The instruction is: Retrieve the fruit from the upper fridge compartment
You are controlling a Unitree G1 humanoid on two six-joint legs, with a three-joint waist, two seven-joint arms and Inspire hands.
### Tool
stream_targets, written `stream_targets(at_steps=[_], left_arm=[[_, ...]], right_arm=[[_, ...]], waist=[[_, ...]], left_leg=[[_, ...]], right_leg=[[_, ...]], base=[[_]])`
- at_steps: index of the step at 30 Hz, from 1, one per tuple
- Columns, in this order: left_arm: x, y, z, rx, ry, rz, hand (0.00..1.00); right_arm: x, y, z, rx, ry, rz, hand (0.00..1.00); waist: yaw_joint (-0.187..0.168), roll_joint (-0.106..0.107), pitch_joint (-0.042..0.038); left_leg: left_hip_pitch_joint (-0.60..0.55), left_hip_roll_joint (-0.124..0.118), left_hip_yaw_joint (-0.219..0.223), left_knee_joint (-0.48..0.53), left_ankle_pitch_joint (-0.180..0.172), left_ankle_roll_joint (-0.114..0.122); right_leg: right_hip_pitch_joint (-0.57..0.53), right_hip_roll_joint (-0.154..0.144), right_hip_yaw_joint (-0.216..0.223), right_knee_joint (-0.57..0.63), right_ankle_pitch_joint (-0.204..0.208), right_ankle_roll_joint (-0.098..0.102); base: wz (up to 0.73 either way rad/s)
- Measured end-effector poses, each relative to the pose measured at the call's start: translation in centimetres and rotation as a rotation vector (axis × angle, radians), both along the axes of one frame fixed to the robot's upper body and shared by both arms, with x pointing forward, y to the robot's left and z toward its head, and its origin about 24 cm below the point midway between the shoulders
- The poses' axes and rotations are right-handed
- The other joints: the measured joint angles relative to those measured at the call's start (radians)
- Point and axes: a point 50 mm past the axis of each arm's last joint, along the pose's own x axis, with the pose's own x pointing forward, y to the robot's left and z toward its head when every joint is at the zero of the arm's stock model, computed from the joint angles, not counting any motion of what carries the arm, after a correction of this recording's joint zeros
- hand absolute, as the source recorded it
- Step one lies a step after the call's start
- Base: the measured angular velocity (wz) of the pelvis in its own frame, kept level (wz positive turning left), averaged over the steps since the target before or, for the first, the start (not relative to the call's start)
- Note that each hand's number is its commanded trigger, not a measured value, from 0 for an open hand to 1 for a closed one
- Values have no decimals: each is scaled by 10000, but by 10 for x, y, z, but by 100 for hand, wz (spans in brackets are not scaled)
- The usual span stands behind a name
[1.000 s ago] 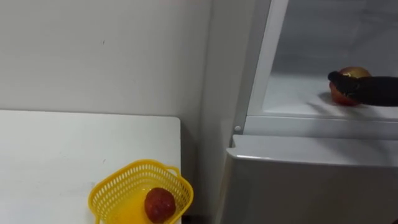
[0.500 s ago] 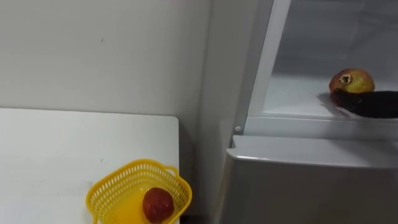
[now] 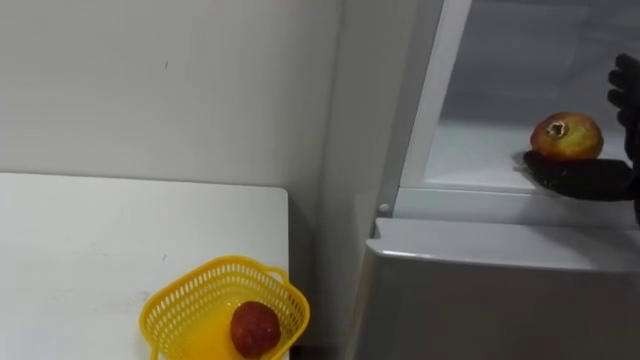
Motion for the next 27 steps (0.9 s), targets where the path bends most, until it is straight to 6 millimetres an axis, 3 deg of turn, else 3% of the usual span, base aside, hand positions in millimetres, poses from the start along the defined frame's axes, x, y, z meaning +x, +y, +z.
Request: stream_targets(at_steps=[5, 14, 16, 17, 18, 19, 20, 27], left_arm=[[0, 2, 0, 25, 8, 76, 0], [-18, 7, -1, 215, 646, 624, 0], [-19, 7, -1, 230, 712, 653, 0], [-19, 7, -1, 234, 717, 657, 0], [-19, 7, -1, 244, 743, 668, 0], [-19, 7, -1, 253, 760, 676, 0], [-19, 7, -1, 256, 764, 679, 0], [-18, 8, -1, 282, 814, 712, 0]], right_arm=[[1, -6, -5, 389, 374, 400, 0], [5, -14, -18, 1656, 935, 1023, 0], [7, -14, -18, 1723, 995, 1141, 9], [7, -14, -18, 1752, 997, 1160, 39], [8, -14, -17, 1782, 1014, 1214, 53], [9, -14, -17, 1796, 1029, 1249, 95], [9, -14, -17, 1808, 1034, 1272, 100], [9, -16, -16, 2127, 1084, 1590, 100]], waist=[[24, -30, -1], [74, -112, -15], [67, -104, -6], [67, -96, -1], [63, -82, 6], [58, -76, 9], [65, -72, 11], [69, -68, 6]], left_leg=[[25, 2, 11, -2, -1, 1], [76, 8, 66, -6, -13, 2], [61, 10, 67, 59, -42, 3], [61, 12, 67, 78, -52, 3], [62, 15, 66, 107, -70, 4], [62, 16, 66, 118, -79, 5], [62, 17, 67, 120, -79, 5], [89, 31, 124, 132, -80, 3]], right_leg=[[7, 1, 12, 11, 0, -1], [35, 21, 189, 4, 2, -4], [44, 27, 238, 4, 5, -8], [53, 30, 248, 4, 5, -8], [64, 35, 267, 3, 5, -8], [68, 38, 282, 3, 5, -8], [68, 38, 283, 4, 5, -9], [73, 40, 285, 4, 6, -10]], base=[[0], [-2], [0], [0], [0], [0], [0], [0]])
